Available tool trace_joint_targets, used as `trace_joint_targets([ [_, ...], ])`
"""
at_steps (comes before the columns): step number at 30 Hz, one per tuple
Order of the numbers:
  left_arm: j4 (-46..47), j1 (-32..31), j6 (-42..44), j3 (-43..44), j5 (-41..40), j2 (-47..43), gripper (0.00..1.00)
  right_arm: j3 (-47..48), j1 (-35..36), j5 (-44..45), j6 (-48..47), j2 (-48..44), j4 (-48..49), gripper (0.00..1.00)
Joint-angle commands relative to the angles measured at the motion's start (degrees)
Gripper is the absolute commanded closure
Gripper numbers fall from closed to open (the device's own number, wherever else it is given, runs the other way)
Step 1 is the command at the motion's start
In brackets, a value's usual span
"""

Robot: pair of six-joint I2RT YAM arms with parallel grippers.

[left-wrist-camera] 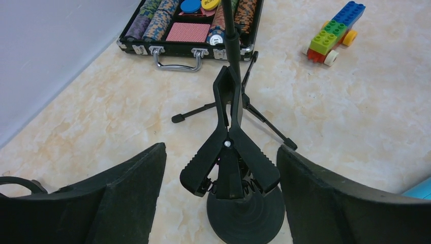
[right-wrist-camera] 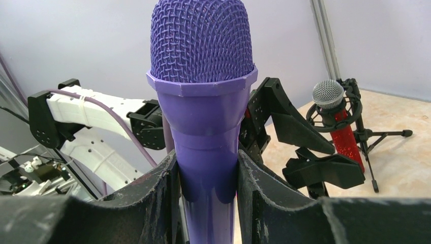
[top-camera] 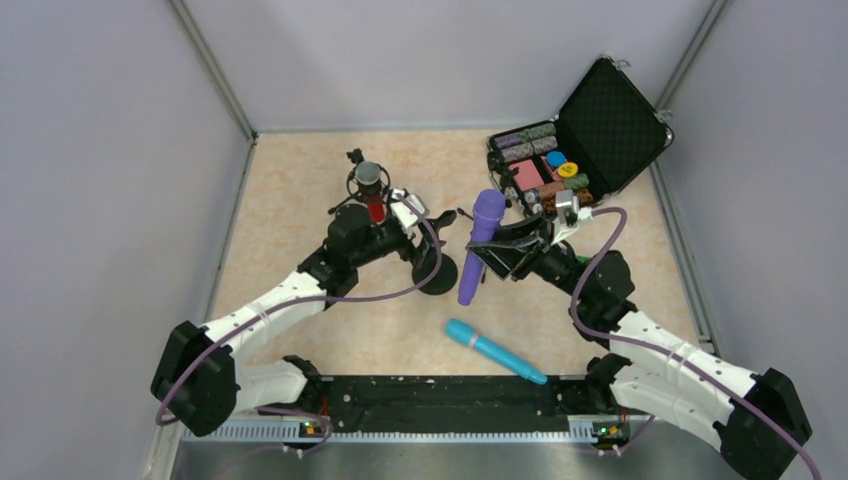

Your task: Attach the microphones to the stand

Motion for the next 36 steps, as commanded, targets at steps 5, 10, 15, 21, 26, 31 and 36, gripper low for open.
trace_joint_targets([
  [5,0.3,0.2,3.1,2.1,0.9,-1.1,1.0,3.7,-0.9,6.0,-7.4,0.3,-6.8,1.0],
  [10,-1.6,0.2,4.0,0.6,-0.3,-4.8,1.0,7.9,-0.9,10.6,-18.3,2.0,-13.1,1.0],
  [15,-5.0,0.2,4.9,0.0,-0.3,-9.5,1.0,9.6,-0.9,11.9,-21.0,4.5,-10.3,1.0],
  [21,-8.6,0.2,2.7,-0.3,2.0,-14.4,1.0,10.6,-0.9,11.4,-25.7,6.6,-8.2,1.0],
  [26,-9.2,0.2,0.7,-2.2,3.9,-17.3,1.0,10.0,-0.9,9.4,-24.2,8.5,-3.6,1.0],
  [31,-10.2,0.2,-0.6,-3.0,5.7,-18.3,1.0,8.5,-0.9,6.3,-21.4,11.3,4.9,1.0],
  [36,-13.8,0.2,-0.6,-2.7,6.3,-19.2,1.0,8.8,-0.8,5.1,-20.4,13.4,8.0,1.0],
])
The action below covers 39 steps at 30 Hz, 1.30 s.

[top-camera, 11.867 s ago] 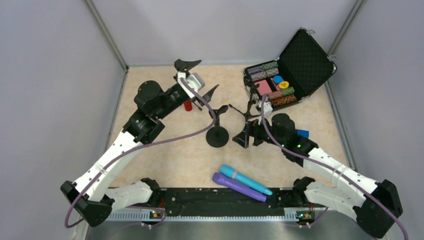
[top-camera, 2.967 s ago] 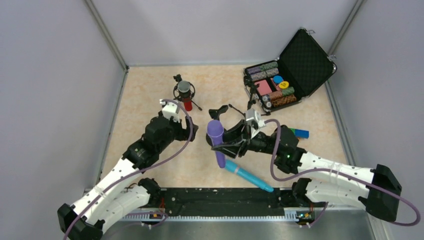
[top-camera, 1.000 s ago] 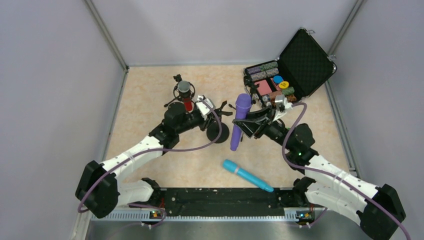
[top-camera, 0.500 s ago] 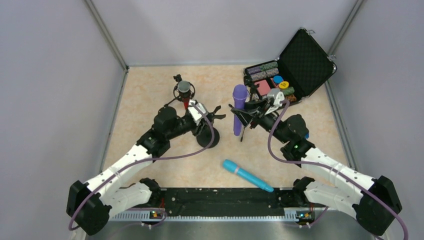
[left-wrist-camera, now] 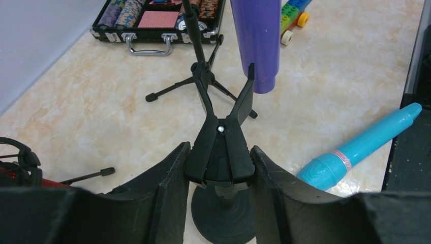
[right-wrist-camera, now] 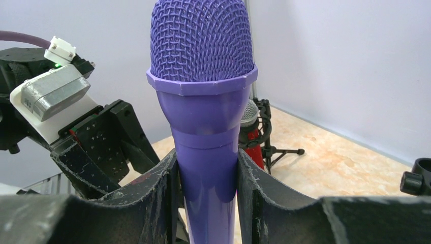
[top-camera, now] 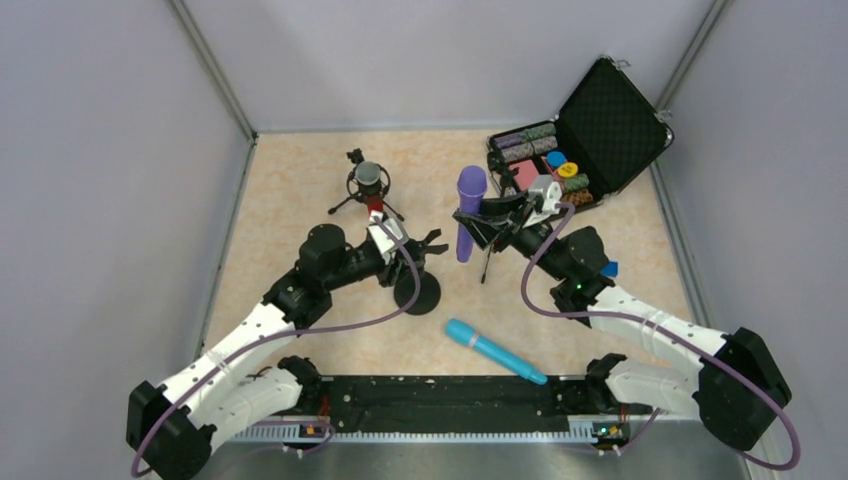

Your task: Attach the microphones to the stand

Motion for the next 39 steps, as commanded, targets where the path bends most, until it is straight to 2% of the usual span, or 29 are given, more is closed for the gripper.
trace_joint_targets([
  [1,1.1,0.1,-0.5,0.8,2.3,-2.6,1.0,2.0,-0.5,-2.7,1.6,1.4,8.2,1.0],
  [6,-2.2,0.2,2.6,1.3,2.8,-2.9,0.98,1.8,-0.5,-3.0,1.9,2.1,8.4,1.0],
  [10,-5.5,0.1,5.8,2.0,3.5,-3.2,0.75,1.3,-0.6,-2.4,1.0,1.4,7.5,1.0],
  [14,-5.2,0.2,6.4,2.0,2.2,-3.2,0.36,0.9,-0.6,-1.9,0.5,0.9,6.8,1.0],
  [16,-4.8,0.1,6.5,2.1,1.0,-3.1,0.27,0.7,-0.5,-1.4,0.5,0.7,6.5,1.0],
  [21,-2.9,0.1,6.7,2.1,-0.8,-2.8,0.2,-0.1,-0.6,-0.6,0.3,-0.1,6.4,1.0],
  [39,4.5,0.2,7.2,1.0,-3.2,-5.1,0.1,1.8,-0.6,-3.2,-2.0,2.2,7.2,1.0],
])
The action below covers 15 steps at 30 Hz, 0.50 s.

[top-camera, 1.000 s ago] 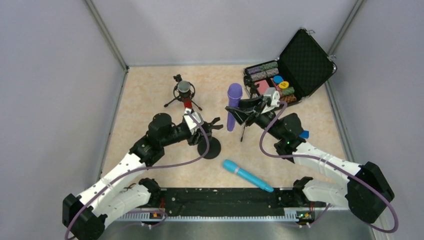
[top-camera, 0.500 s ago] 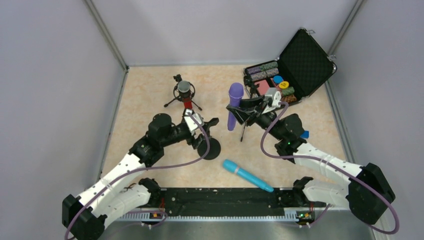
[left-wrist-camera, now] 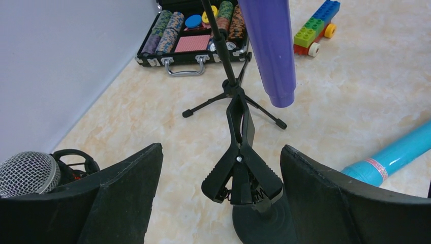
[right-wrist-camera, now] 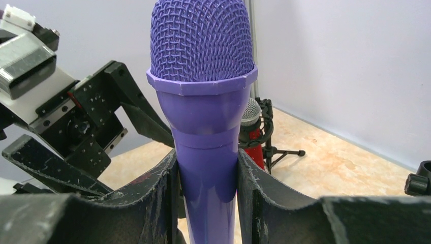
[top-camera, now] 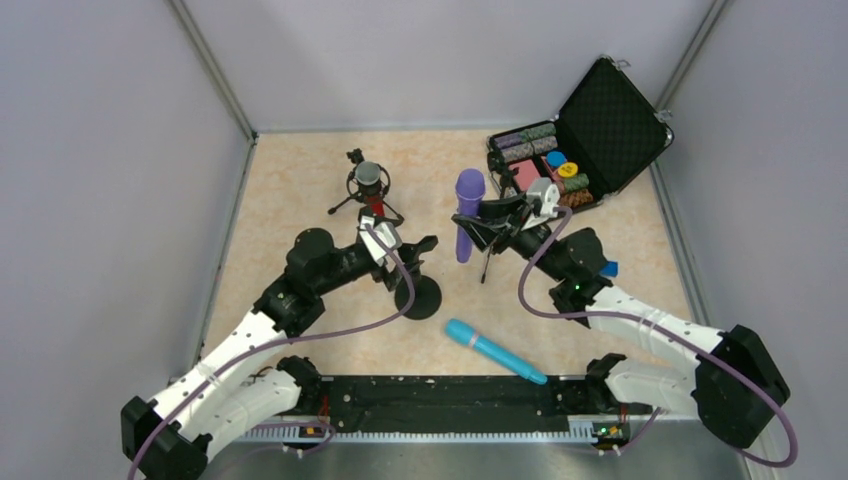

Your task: Attach the microphones to the stand

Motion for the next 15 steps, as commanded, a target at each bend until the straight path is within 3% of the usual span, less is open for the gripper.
trace_joint_targets([
  [1,4.7,0.2,1.3,0.9,0.1,-0.5,0.1,3.2,-0.5,-2.0,-1.7,1.8,4.3,1.0],
  [15,3.8,0.1,1.3,0.7,3.3,2.8,0.1,8.3,-0.5,-2.9,-1.6,8.9,8.9,1.0],
])
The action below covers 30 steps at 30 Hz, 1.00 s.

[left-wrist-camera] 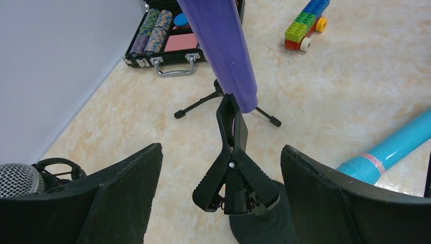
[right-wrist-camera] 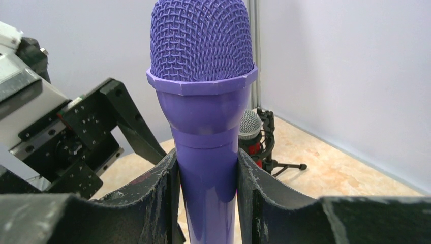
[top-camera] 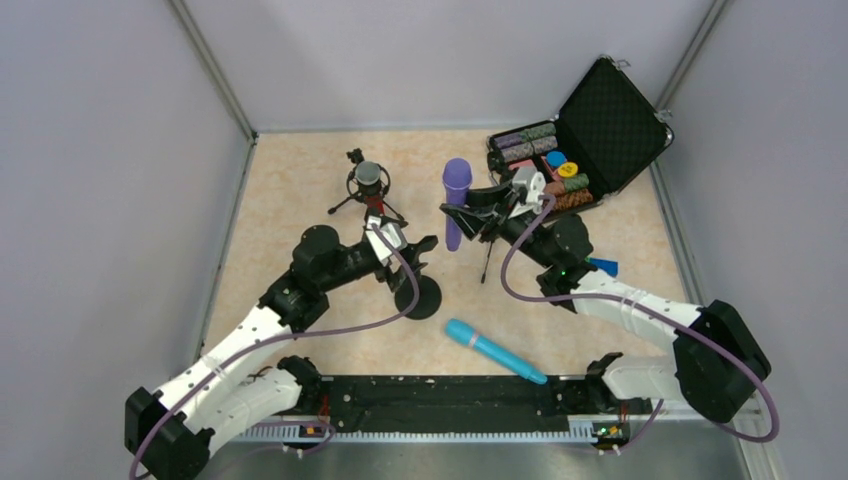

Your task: Attach the microphones to the stand

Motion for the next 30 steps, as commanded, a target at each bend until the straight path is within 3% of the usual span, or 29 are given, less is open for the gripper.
trace_joint_targets([
  [1,2.0,0.2,0.3,0.6,0.8,1.0,0.1,3.5,-0.5,-0.7,-0.6,0.9,5.2,1.0],
  [9,2.1,0.1,0.9,-0.6,-3.7,1.2,0.14,3.8,-0.5,-2.0,0.1,2.7,6.8,1.0],
  [10,1.7,0.2,1.3,-0.6,-3.5,1.2,0.3,3.8,-0.5,-2.2,0.4,2.9,7.2,1.0],
  [11,0.6,0.1,2.4,-0.4,-2.8,1.2,0.75,3.9,-0.5,-2.5,0.6,3.2,7.6,1.0],
  [12,0.1,0.1,2.6,-0.2,-2.9,1.2,0.98,4.0,-0.5,-2.9,1.0,3.5,7.9,1.0],
  [20,-1.4,0.2,2.6,-0.3,-1.7,0.7,1.0,3.4,-0.3,-5.1,5.3,6.1,16.0,1.0],
  [30,1.0,0.1,1.0,-0.6,-2.0,0.5,1.0,2.3,3.3,-3.4,3.3,8.0,17.8,1.0],
])
